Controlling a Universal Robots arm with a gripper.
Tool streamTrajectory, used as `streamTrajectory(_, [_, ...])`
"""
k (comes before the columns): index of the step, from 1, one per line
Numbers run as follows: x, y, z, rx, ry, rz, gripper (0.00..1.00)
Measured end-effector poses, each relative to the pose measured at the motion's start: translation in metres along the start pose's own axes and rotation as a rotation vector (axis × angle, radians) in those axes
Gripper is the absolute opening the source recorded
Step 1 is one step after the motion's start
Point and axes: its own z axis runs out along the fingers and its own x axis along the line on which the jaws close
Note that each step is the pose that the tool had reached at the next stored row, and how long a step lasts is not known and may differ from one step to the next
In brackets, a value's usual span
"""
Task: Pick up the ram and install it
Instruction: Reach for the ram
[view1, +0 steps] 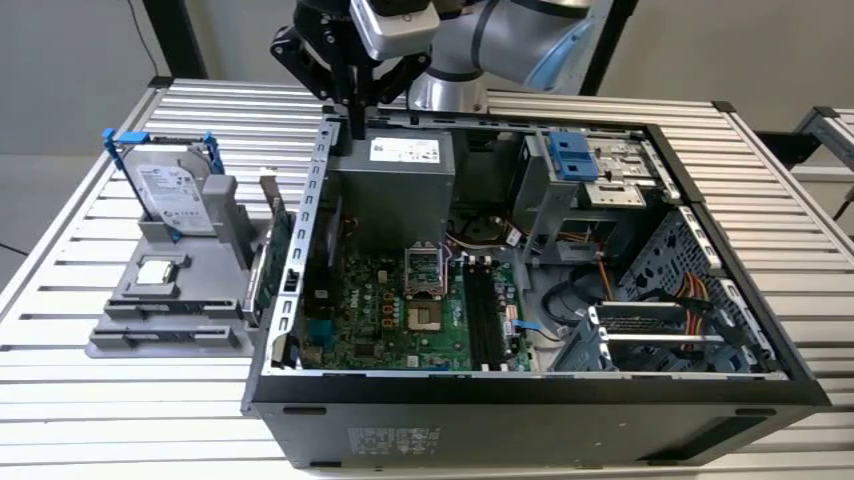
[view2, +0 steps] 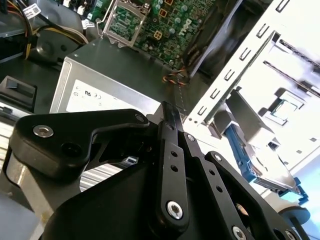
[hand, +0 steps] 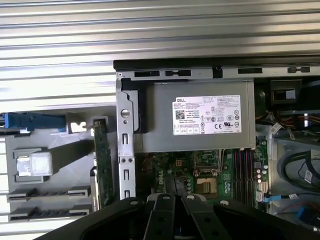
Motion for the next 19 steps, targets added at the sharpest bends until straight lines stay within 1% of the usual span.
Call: streamTrajectory(19, [0.0178, -0.0013, -0.0004, 0.0000, 0.0000, 0.000, 0.00])
